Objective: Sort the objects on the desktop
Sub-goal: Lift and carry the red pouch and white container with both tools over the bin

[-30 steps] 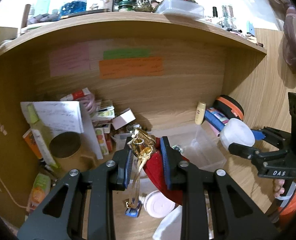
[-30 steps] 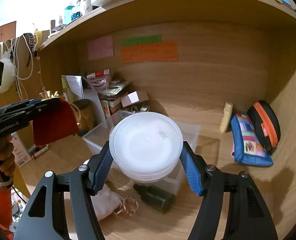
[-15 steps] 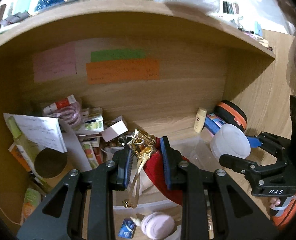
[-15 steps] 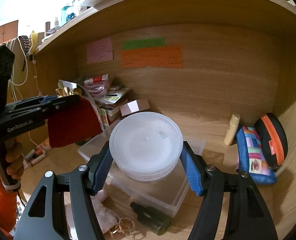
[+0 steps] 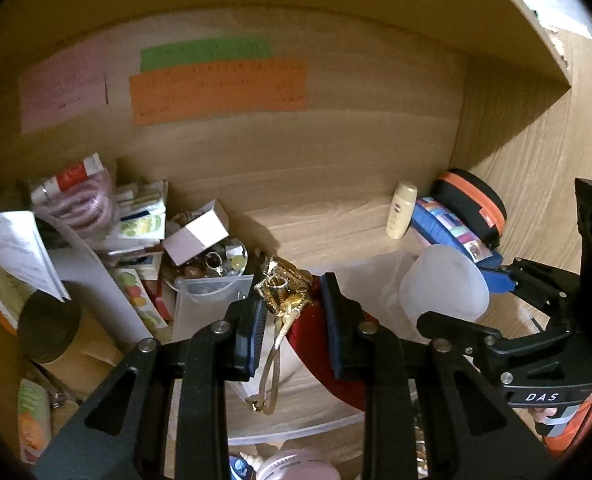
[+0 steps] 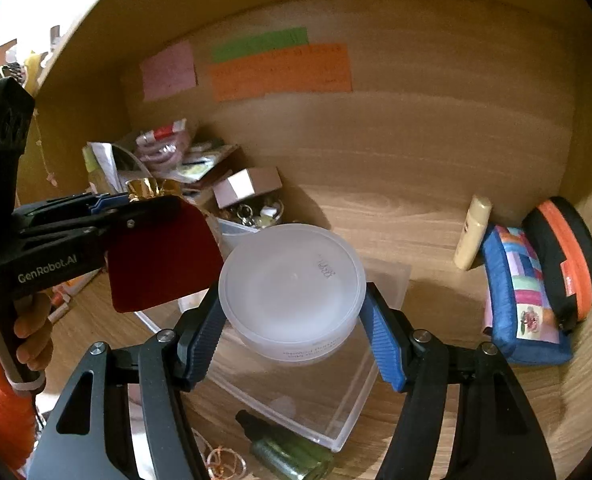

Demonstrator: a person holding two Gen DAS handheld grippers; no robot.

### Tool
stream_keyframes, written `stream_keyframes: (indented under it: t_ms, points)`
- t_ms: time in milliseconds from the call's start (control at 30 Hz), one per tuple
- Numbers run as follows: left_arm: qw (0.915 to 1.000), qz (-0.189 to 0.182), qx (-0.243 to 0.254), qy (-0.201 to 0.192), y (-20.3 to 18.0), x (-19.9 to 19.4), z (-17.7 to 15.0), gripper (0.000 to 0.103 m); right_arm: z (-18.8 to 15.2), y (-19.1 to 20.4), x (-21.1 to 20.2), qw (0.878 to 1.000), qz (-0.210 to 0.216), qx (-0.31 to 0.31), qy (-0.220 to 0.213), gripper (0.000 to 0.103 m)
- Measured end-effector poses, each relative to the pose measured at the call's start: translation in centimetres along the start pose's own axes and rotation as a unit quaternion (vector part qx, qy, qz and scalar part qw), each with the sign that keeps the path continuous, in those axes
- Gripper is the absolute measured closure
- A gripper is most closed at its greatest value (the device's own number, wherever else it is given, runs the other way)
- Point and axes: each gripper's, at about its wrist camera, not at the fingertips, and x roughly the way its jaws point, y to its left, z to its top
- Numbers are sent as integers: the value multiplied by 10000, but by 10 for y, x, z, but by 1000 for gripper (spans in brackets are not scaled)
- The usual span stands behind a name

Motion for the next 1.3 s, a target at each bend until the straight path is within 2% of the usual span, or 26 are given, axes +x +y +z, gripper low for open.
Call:
stream_keyframes:
  t_ms: [233,367,467,600,800,933,1033,1167,1300]
  points:
    - [9996,-147,-21,248,2,25,-6,77,0,-2,17,9998,-43,-62,167,40]
    - [9993,-84,31,362,3,36,-9,77,-3,-3,28,9994,-81,-103,309,40]
    - [9989,-77,120,447,2,43,-12,77,-4,-4,35,9989,123,-47,444,40]
    - [9985,-119,209,496,1,48,-17,77,-7,-1,42,9983,58,-151,566,40]
    - [9970,-194,273,701,-1,59,-27,77,-8,-2,57,9965,201,-43,810,40]
    - [9961,-170,313,804,-2,63,-32,77,-12,1,63,9954,179,-103,932,40]
    - [9958,-179,283,856,0,64,-34,77,-14,6,66,9950,3,-257,966,40]
    - [9950,-141,269,947,2,69,-36,72,-16,9,66,9944,107,-323,997,40]
    - [9952,-84,306,928,1,69,-38,66,-16,9,60,9958,53,-364,834,40]
